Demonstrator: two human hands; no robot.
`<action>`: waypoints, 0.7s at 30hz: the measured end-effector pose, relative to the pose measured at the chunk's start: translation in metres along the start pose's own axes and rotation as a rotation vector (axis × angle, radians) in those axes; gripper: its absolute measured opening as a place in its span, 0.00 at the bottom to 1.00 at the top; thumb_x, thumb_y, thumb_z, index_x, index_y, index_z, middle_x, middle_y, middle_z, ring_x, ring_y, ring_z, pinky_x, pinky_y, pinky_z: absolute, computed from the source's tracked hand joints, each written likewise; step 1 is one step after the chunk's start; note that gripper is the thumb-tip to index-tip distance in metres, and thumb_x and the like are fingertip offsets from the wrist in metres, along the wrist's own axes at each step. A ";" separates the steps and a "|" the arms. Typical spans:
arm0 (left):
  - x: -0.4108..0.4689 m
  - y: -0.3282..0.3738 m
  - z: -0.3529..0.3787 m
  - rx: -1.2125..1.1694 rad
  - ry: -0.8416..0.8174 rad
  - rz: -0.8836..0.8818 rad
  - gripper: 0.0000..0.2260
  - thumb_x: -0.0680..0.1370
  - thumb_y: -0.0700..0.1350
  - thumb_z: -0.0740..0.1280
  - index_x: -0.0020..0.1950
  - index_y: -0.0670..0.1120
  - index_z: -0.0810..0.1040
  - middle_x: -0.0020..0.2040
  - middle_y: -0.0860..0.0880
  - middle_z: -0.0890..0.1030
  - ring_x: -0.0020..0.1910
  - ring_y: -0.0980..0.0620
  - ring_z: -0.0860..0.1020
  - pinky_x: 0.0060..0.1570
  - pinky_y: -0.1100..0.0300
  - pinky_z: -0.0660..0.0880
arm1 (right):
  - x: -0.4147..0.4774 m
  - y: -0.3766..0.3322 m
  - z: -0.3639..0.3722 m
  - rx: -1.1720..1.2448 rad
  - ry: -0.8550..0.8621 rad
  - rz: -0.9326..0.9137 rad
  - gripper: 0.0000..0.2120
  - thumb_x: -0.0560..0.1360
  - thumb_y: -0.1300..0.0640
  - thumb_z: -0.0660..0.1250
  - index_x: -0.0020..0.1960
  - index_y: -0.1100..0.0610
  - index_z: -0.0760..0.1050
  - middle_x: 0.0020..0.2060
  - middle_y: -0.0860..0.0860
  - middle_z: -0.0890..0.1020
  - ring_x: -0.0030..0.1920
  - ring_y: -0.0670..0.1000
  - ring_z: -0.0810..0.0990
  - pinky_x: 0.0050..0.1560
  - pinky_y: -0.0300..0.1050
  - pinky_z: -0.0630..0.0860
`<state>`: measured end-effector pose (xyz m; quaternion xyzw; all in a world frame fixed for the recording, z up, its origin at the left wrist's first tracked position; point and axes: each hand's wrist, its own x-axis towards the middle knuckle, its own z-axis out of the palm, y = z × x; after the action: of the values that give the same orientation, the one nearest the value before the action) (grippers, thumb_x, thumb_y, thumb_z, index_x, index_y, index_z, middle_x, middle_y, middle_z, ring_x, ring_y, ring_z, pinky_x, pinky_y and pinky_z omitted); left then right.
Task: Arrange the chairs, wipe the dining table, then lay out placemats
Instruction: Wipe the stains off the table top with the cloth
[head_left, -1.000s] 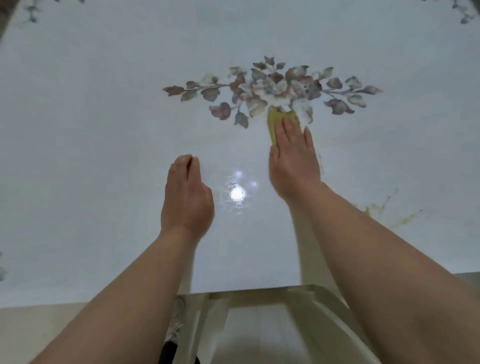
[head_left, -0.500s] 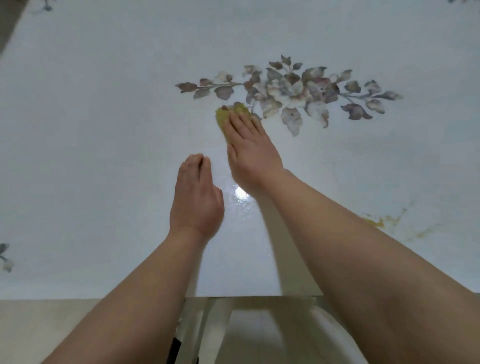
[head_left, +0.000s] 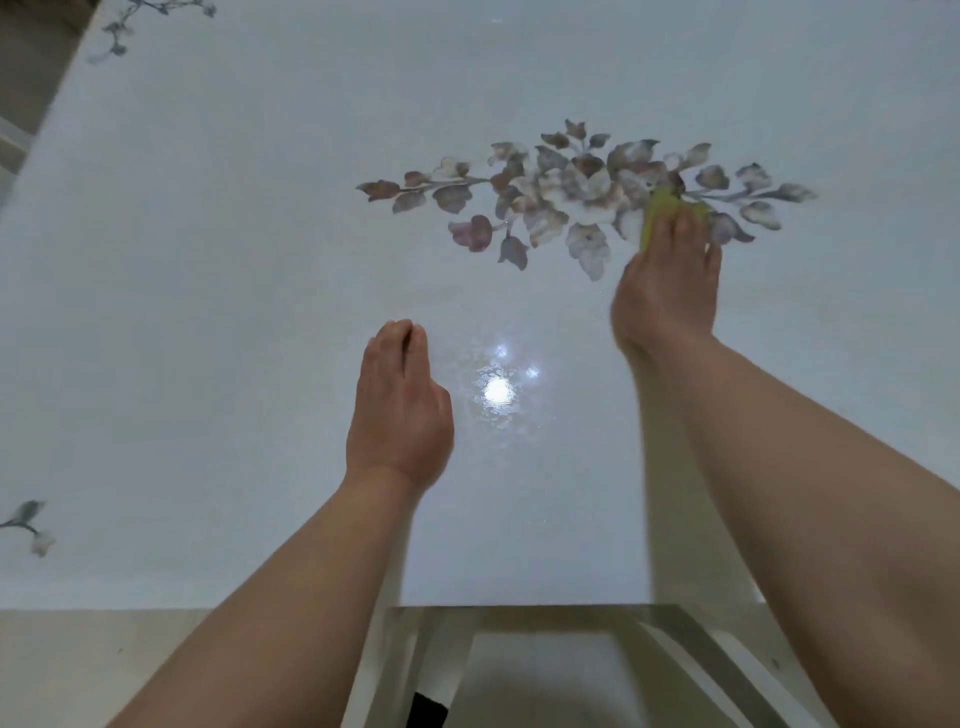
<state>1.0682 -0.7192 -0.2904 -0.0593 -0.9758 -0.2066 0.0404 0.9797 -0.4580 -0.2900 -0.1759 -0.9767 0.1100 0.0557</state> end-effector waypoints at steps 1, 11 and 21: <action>0.000 0.000 0.001 0.004 -0.005 -0.006 0.24 0.74 0.40 0.50 0.69 0.35 0.65 0.69 0.41 0.65 0.69 0.41 0.63 0.70 0.47 0.61 | -0.010 0.002 0.000 -0.003 0.002 0.024 0.27 0.79 0.58 0.49 0.76 0.61 0.51 0.76 0.57 0.55 0.77 0.55 0.48 0.75 0.54 0.47; 0.000 0.000 -0.001 0.024 0.005 0.027 0.22 0.74 0.34 0.57 0.68 0.33 0.66 0.66 0.38 0.67 0.66 0.39 0.65 0.70 0.48 0.61 | -0.128 -0.070 0.006 0.060 -0.069 -0.210 0.31 0.78 0.55 0.48 0.78 0.58 0.41 0.78 0.54 0.45 0.77 0.51 0.39 0.76 0.49 0.40; -0.003 0.006 -0.010 0.027 -0.028 0.047 0.22 0.74 0.35 0.54 0.68 0.32 0.64 0.65 0.37 0.66 0.65 0.37 0.64 0.68 0.44 0.62 | -0.152 0.030 -0.017 -0.087 -0.051 -0.052 0.28 0.80 0.54 0.48 0.78 0.59 0.46 0.78 0.55 0.51 0.77 0.50 0.47 0.76 0.51 0.40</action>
<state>1.0723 -0.7184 -0.2791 -0.0847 -0.9773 -0.1916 0.0323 1.1337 -0.4815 -0.2908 -0.1499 -0.9859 0.0704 0.0260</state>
